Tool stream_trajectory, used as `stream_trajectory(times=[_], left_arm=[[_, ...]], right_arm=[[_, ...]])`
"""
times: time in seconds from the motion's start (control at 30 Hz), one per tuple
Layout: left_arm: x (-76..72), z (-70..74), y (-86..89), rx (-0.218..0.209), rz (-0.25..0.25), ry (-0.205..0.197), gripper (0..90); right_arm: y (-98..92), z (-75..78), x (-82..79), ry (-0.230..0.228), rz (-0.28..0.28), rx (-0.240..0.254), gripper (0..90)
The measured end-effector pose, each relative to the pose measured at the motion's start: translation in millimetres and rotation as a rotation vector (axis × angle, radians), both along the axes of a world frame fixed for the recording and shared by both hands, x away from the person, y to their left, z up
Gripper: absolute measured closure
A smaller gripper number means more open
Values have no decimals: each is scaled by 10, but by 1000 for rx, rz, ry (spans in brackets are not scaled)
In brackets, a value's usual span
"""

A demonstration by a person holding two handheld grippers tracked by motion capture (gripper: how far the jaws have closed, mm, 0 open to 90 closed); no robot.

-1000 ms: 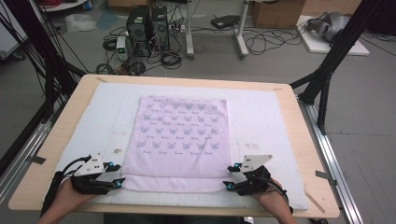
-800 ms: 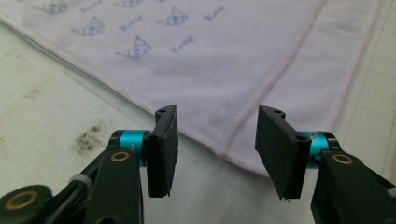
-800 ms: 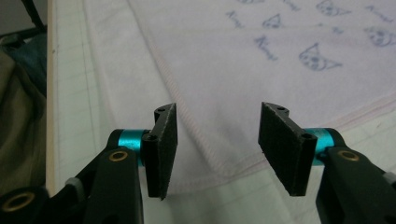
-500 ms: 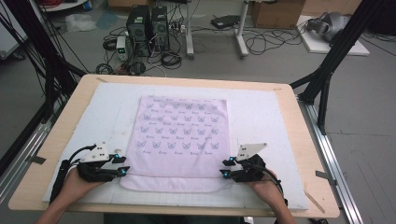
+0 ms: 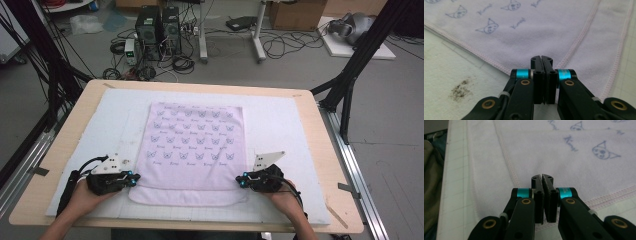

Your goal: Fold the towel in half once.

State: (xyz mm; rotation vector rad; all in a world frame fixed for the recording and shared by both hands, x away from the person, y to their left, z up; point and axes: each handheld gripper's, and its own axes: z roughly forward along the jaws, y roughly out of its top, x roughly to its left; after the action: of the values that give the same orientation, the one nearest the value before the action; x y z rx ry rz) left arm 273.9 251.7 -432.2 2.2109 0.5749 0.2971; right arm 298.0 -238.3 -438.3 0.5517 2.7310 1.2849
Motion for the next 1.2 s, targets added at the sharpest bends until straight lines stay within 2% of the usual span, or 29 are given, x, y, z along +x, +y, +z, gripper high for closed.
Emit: stream_trajectory(times=[0.07,0.27,0.33,0.43,0.53,0.57,0.63,0.7,0.77,0.93,0.97,1.0,1.07,1.1,1.2], left_arm=[[-28,74,11,-16,0,-14,881],[-141,293,61,-57,4,-55,883],[-184,334,75,-63,2,-61,883],[-259,348,77,-62,-10,-60,883],[-349,274,64,-54,-46,-41,882],[-365,233,58,-44,-56,-29,876],[-365,172,54,-36,-62,-6,793],[-360,126,45,-39,-63,13,727],[-351,103,24,-31,-64,11,722],[-300,-22,-13,-14,-61,47,702],[-298,-63,-24,1,-66,61,704],[-306,-92,-27,4,-72,54,714],[-321,-101,-13,-15,-86,55,804],[-323,-94,-12,-8,-87,50,859],[-321,-74,-28,5,-78,44,875]], right_arm=[[-15,54,-5,-3,-1,18,885],[-67,326,-72,-58,5,57,885],[-93,405,-113,-76,8,65,884],[-108,453,-168,-77,21,69,884],[-99,405,-278,-52,48,46,881],[-106,366,-307,-30,54,42,871],[-126,270,-320,11,51,54,805],[-135,201,-331,12,52,64,771],[-112,146,-348,25,57,61,755],[-24,4,-360,33,71,-3,717],[-15,-22,-360,37,73,-12,717],[-3,-50,-364,43,76,-28,723],[-14,-68,-372,35,74,-22,797],[-31,-64,-363,41,81,-20,842],[-37,-50,-351,53,80,-14,866]])
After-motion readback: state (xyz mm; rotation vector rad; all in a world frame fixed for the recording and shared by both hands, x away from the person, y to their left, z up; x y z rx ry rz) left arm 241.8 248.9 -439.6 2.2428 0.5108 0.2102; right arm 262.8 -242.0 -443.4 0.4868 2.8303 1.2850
